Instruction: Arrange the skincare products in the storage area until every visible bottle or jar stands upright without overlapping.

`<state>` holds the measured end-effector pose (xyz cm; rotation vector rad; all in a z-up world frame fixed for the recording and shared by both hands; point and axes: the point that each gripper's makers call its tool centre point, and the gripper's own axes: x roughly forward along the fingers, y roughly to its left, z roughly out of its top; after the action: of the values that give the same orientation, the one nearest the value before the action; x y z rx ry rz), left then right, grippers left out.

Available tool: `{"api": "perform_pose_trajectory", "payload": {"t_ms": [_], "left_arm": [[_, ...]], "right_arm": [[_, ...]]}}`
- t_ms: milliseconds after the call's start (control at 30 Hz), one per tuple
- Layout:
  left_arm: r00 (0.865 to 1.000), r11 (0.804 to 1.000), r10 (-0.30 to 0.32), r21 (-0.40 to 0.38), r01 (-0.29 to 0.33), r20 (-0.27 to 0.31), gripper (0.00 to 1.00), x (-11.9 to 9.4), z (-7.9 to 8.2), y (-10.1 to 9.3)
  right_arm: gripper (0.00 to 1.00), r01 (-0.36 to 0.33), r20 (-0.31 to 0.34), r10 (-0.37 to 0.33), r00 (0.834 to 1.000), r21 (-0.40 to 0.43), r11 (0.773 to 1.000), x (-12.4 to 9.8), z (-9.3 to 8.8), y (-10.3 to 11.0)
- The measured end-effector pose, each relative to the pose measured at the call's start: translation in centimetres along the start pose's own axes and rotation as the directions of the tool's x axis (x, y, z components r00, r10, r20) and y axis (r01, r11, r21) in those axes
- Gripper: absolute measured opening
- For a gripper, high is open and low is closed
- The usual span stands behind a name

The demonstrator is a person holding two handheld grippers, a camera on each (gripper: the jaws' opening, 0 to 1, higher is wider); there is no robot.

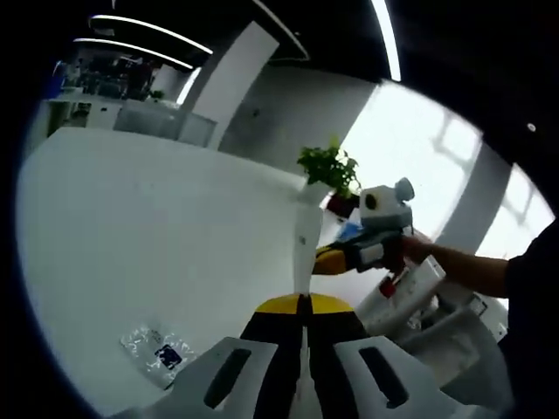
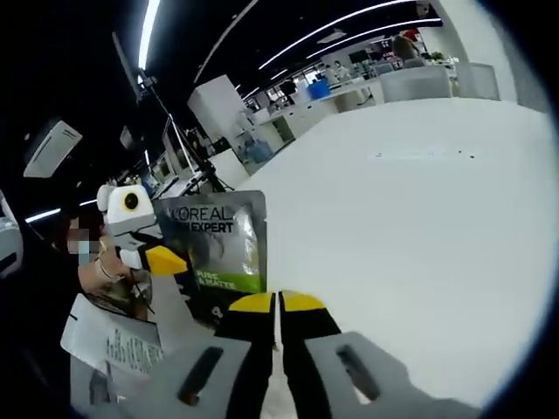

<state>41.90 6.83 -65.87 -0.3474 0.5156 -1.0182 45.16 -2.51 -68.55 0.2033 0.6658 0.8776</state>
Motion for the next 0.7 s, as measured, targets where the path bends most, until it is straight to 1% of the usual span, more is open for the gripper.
{"api": "perform_pose_trajectory", "payload": {"t_ms": [67, 133, 267, 400, 433, 533, 667, 700], "left_arm": [[1.000, 1.000, 0.006, -0.009, -0.006, 0.001, 0.00, -0.4, 0.2, 0.0], [1.000, 1.000, 0.018, -0.020, -0.018, -0.005, 0.00, -0.8, 0.2, 0.0], [0.999, 0.999, 0.033, -0.035, -0.033, -0.012, 0.00, -1.7, 0.0, -0.1], [0.999, 0.997, 0.044, -0.058, -0.046, -0.020, 0.00, -2.5, -0.4, -0.3], [0.999, 0.997, 0.047, -0.063, -0.048, -0.025, 0.00, -2.8, -0.8, -0.8], [0.998, 0.995, 0.050, -0.080, -0.052, -0.035, 0.00, -3.2, -1.1, -0.9], [0.998, 0.991, 0.051, -0.120, -0.056, -0.047, 0.00, -3.8, -1.9, -1.2], [0.997, 0.988, 0.057, -0.143, -0.064, -0.054, 0.00, -3.9, -2.3, -1.4]], "right_arm": [[0.04, 0.016, 0.031, -0.017, 0.999, 0.009, 1.000, -0.9, 0.8, 0.3], [0.05, 0.030, 0.051, -0.030, 0.998, 0.000, 1.000, -1.9, 1.5, 0.7], [0.06, 0.065, 0.077, -0.061, 0.995, -0.044, 0.997, -3.6, 2.5, 1.8], [0.08, 0.102, 0.116, -0.093, 0.989, -0.072, 0.992, -5.3, 3.4, 4.1], [0.09, 0.106, 0.130, -0.096, 0.987, -0.079, 0.991, -5.9, 3.7, 4.9], [0.08, 0.105, 0.164, -0.087, 0.983, -0.106, 0.989, -6.9, 4.5, 6.9], [0.08, 0.105, 0.194, -0.076, 0.978, -0.141, 0.985, -7.9, 5.2, 8.7], [0.08, 0.106, 0.201, -0.075, 0.977, -0.148, 0.983, -8.1, 5.3, 9.1]]}}
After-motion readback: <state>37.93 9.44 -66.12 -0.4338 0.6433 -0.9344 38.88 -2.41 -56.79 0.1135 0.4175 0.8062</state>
